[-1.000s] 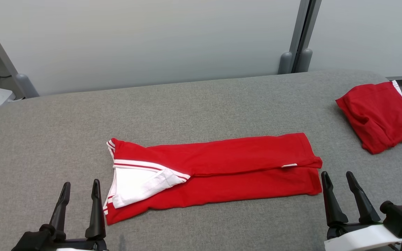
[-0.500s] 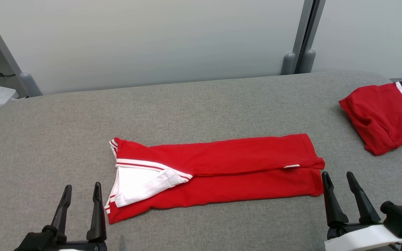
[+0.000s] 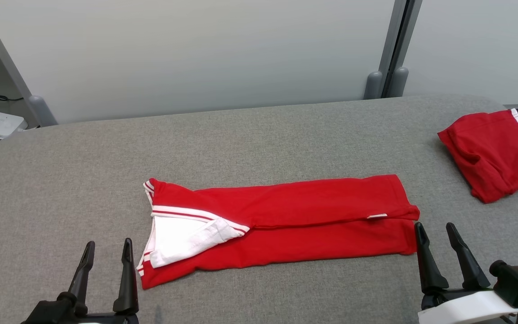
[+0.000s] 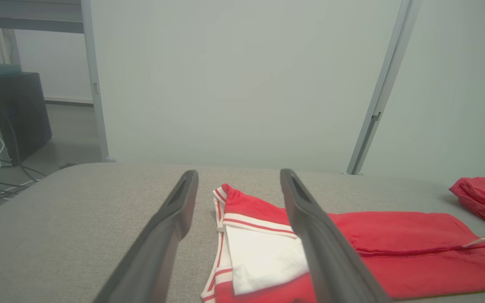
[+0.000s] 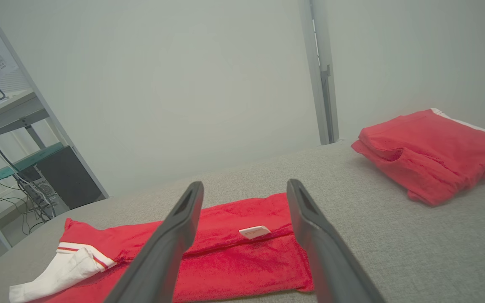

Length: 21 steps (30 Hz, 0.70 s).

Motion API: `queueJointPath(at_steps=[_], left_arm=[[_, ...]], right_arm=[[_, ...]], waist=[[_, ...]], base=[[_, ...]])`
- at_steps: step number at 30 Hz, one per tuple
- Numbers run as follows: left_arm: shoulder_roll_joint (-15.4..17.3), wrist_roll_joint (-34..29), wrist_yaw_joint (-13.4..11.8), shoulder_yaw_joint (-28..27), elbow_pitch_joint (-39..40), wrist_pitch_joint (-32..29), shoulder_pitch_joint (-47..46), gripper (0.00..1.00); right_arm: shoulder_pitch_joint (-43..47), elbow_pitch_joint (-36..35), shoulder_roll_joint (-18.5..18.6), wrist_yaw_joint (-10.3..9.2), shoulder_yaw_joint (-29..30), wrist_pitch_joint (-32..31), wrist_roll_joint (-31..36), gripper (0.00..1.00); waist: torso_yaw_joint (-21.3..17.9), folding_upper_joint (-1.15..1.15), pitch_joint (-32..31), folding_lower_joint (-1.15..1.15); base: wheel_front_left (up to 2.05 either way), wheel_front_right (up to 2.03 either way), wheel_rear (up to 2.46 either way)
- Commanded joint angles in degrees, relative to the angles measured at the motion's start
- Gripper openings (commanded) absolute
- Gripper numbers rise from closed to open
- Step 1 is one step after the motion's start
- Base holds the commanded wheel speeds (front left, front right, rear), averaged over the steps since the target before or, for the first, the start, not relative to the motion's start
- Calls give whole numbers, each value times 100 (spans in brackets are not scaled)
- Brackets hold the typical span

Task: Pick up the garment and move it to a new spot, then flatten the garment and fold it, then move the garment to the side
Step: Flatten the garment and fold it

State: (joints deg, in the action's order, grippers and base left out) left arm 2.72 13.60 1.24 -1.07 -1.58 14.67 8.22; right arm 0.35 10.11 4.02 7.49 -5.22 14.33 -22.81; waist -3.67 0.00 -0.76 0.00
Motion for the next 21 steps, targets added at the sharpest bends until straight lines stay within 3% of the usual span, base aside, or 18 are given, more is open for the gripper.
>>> queueJointPath(at_steps=[1, 15, 21], left_arm=[[16, -27, 58, -191, 121, 33, -157, 100], [16, -44, 103, -169, 68, 33, -194, 100], [16, -94, 120, -129, 70, 33, -212, 100]], right_arm=[[-83, -131, 35, 0, -118, 67, -6, 100], [-69, -192, 16, 0, -57, 67, 47, 100], [-385, 731, 7, 0, -10, 67, -396, 100]], waist=[[0, 0, 0, 0], [57, 0, -4, 0], [108, 0, 61, 0]], base=[[0, 0, 0], [0, 0, 0], [0, 0, 0]])
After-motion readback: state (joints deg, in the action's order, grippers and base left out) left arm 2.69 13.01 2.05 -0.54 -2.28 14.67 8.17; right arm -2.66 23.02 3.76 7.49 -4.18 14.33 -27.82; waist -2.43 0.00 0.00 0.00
